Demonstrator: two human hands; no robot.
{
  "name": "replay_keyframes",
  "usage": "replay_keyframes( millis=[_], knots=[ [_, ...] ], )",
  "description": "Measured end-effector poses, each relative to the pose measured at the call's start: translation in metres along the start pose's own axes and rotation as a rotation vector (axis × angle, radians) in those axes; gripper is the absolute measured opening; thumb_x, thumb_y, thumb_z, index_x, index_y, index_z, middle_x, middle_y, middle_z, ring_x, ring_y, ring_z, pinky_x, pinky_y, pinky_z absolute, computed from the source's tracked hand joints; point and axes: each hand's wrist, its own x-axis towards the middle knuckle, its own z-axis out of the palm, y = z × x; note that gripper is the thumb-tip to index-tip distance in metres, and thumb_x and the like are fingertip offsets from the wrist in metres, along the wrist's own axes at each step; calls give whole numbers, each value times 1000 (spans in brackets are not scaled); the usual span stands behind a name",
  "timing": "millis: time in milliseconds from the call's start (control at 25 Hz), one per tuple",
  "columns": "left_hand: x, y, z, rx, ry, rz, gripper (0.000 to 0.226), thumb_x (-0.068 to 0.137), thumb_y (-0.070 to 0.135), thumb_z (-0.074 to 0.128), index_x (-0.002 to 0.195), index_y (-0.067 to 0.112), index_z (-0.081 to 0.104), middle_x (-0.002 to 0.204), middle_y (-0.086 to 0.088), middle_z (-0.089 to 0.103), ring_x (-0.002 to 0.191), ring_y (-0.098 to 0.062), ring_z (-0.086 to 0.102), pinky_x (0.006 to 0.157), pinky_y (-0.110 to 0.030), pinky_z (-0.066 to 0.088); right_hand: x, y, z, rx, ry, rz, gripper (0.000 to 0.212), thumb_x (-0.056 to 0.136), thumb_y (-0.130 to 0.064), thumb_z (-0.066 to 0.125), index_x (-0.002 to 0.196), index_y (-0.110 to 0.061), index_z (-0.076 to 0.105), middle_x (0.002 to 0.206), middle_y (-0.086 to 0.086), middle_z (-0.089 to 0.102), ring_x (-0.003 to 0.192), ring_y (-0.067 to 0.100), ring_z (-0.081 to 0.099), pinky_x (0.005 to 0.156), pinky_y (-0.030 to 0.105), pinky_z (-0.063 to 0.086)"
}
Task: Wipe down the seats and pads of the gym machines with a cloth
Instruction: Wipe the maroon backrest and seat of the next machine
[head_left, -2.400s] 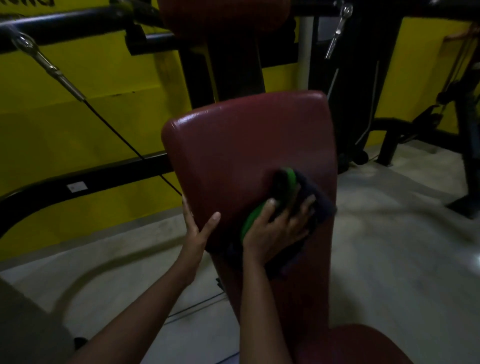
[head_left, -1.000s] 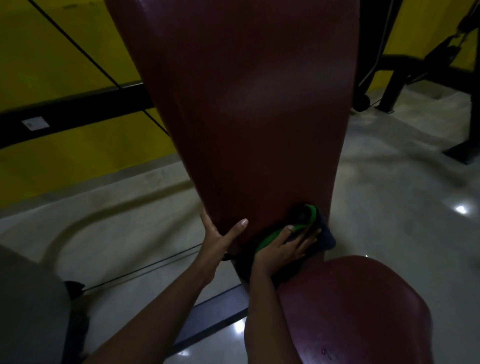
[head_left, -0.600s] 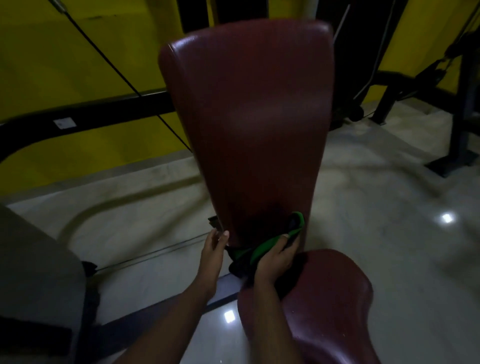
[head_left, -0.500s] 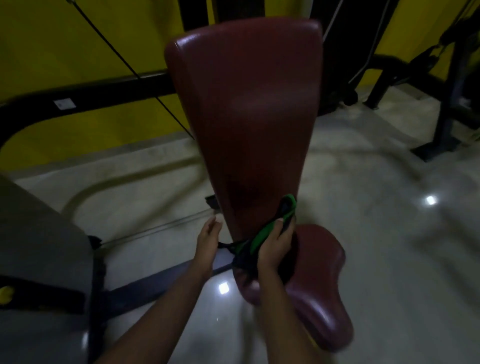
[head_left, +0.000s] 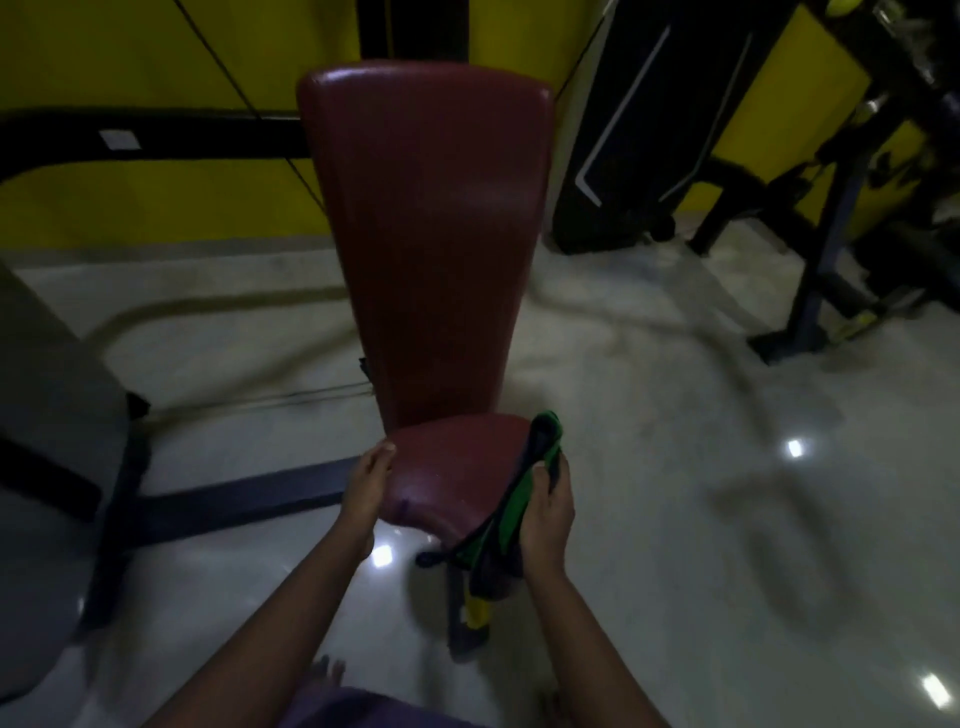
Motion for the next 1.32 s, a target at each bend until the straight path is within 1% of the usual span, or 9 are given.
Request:
replay_keyframes(
  millis=[200,320,400,480,560,720,960,1160,1320],
  knots=[
    [-61,-57,68,-79,315,-62,36,96,27,46,128,12,50,131,-10,53,117,-25,49,97,-32,38,50,-9,-79,-202,-450,-179,39,101,-19,36,139,-14,39,116,3,58,97,19,58,79,18,46],
    [-79,-85,102,-141,465,-152,41,98,30,39,134,11,44,135,-8,49,124,-28,45,104,-36,34,71,1,-84,-348,-669,-279,42,101,-22,38,142,-16,35,131,15,54,117,32,53,92,33,42],
    [-73,-96,119,-236,518,-191,44,99,32,36,137,11,41,131,-2,46,125,-26,43,102,-31,31,82,17,-71,-444,-825,-363,45,100,-20,39,144,-15,31,145,8,42,130,23,42,97,16,31],
    [-49,-115,130,-384,573,-216,64,89,56,39,138,15,42,137,-1,46,126,-25,45,109,-33,30,92,38,-47,-554,-1026,-474,47,100,-18,39,145,-19,28,153,3,28,138,18,32,101,12,22],
    [8,-184,130,-541,618,-282,97,60,89,38,134,26,48,139,-4,50,121,-26,51,109,-43,35,99,74,-23,-767,-1227,-637,47,100,-25,35,146,-29,24,156,-1,18,143,16,18,112,27,10],
    [26,-193,137,-635,605,-375,109,47,100,27,123,28,60,123,-7,63,110,-28,59,104,-45,41,113,114,3,-948,-1232,-985,54,88,-47,24,141,-42,30,155,-6,22,144,13,12,114,45,-3],
    [17,-155,144,-386,803,-382,118,51,97,0,124,26,60,125,-12,62,114,-32,56,105,-50,38,174,110,64,-904,-1334,-1062,58,83,-52,24,138,-40,39,154,-9,25,142,12,16,113,40,1],
    [22,-159,146,-288,858,-387,98,69,82,5,125,21,60,125,-14,61,116,-34,55,106,-49,37,182,106,96,-1064,-1277,-1152,57,83,-57,19,139,-49,29,156,-7,19,140,21,20,107,51,17],
    [22,-162,146,-261,839,-383,114,56,92,2,124,21,59,125,-16,60,115,-36,55,104,-51,38,148,108,84,-908,-1576,-1339,53,82,-54,26,134,-50,38,154,-5,26,137,23,23,102,46,13]
  ],
)
